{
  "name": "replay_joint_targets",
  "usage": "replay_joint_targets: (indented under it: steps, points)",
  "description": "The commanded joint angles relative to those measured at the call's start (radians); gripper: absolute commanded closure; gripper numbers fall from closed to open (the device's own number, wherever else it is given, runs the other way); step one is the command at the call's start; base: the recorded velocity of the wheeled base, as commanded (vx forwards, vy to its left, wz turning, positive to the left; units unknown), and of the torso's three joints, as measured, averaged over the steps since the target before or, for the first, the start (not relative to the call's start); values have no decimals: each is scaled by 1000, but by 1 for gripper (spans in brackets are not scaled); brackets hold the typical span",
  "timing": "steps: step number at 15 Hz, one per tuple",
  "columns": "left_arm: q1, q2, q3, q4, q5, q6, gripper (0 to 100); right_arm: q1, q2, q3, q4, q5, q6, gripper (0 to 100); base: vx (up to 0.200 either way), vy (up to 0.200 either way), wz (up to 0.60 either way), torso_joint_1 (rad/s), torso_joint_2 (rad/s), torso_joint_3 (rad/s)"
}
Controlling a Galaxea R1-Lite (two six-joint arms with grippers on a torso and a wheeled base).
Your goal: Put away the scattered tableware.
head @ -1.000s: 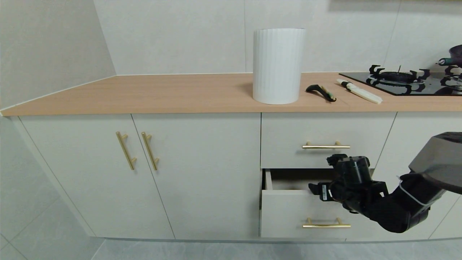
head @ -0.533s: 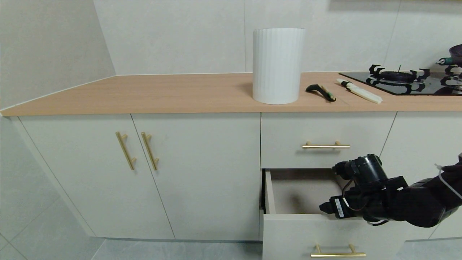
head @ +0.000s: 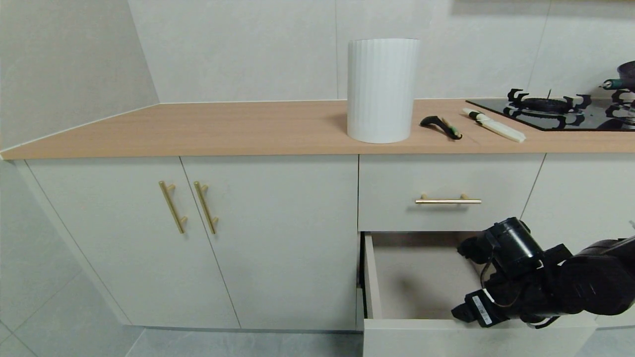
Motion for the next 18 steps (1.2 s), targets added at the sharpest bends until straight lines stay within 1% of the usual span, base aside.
replay_joint_targets:
  steps: [1,4,5,8,9,11,12,13,14,15,16,18]
  points:
    - [-1,0,0,0,0,0,0,13,-30,3,32,1,-20,0,0,0,0,0,0,0]
    - [-1,0,0,0,0,0,0,30,-67,3,127,6,-55,0,0,0,0,0,0,0]
    - [1,0,0,0,0,0,0,42,-93,3,196,24,-87,0,0,0,0,0,0,0]
    - [-1,0,0,0,0,0,0,55,-145,3,322,78,-170,0,0,0,0,0,0,0]
    - [-1,0,0,0,0,0,0,55,-151,1,345,91,-191,0,0,0,0,0,0,0]
    - [1,0,0,0,0,0,0,55,-151,-9,344,91,-188,0,0,0,0,0,0,0]
    - [-1,0,0,0,0,0,0,50,-153,-42,342,90,-164,0,0,0,0,0,0,0]
    - [1,0,0,0,0,0,0,47,-153,-77,342,90,-81,0,0,0,0,0,0,0]
    - [1,0,0,0,0,0,0,45,-151,-123,342,91,33,0,0,0,0,0,0,0]
    - [-1,0,0,0,0,0,0,41,-153,-154,342,91,83,0,0,0,0,0,0,0]
    - [-1,0,0,0,0,0,0,32,-148,-186,339,93,115,0,0,0,0,0,0,0]
    - [1,0,0,0,0,0,0,24,-145,-184,305,91,118,0,0,0,0,0,0,0]
